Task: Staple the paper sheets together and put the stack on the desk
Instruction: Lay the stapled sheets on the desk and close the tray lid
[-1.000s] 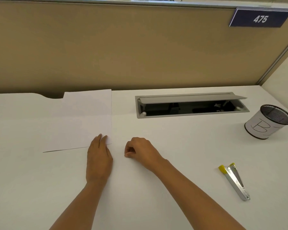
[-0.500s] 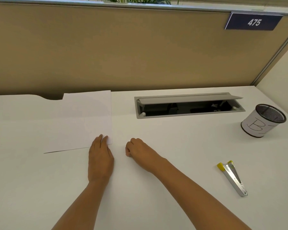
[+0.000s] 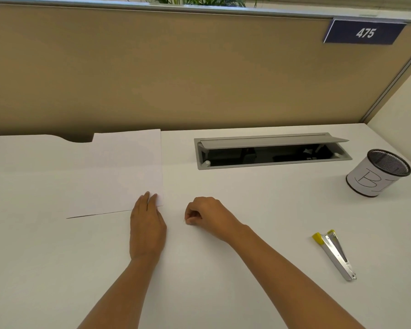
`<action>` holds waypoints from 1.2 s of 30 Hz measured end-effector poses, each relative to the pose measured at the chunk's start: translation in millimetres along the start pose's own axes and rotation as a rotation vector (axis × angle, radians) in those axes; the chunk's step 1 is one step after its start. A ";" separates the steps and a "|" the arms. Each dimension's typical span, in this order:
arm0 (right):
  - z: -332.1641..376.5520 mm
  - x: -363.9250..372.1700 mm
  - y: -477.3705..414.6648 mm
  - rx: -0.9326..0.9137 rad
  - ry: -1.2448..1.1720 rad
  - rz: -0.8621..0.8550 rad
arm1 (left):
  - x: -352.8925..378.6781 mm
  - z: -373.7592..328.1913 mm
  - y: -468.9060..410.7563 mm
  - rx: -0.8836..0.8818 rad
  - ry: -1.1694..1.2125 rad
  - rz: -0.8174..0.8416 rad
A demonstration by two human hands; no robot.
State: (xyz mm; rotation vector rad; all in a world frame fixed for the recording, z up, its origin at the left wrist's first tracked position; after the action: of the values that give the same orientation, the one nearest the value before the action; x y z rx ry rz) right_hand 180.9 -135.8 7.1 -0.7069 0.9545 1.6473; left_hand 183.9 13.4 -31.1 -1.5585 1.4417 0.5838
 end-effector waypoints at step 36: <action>-12.3 4.4 12.5 0.053 -0.193 -0.076 | 0.5 -0.2 -0.2 0.015 -0.020 -0.001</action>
State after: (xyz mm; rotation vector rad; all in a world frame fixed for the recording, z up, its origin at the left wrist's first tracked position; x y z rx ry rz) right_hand 167.5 -145.8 0.2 -0.5316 0.8198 1.5863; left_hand 184.2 12.9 -31.4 -1.5377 1.4270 0.5853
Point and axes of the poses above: each hand's wrist, its own y-axis away from the middle knuckle, its own x-axis out of the palm, z = x × y, the point moved 7 cm from there along -y, towards the middle knuckle, and after that the axes turned 15 degrees about x, right-handed, at the moved point
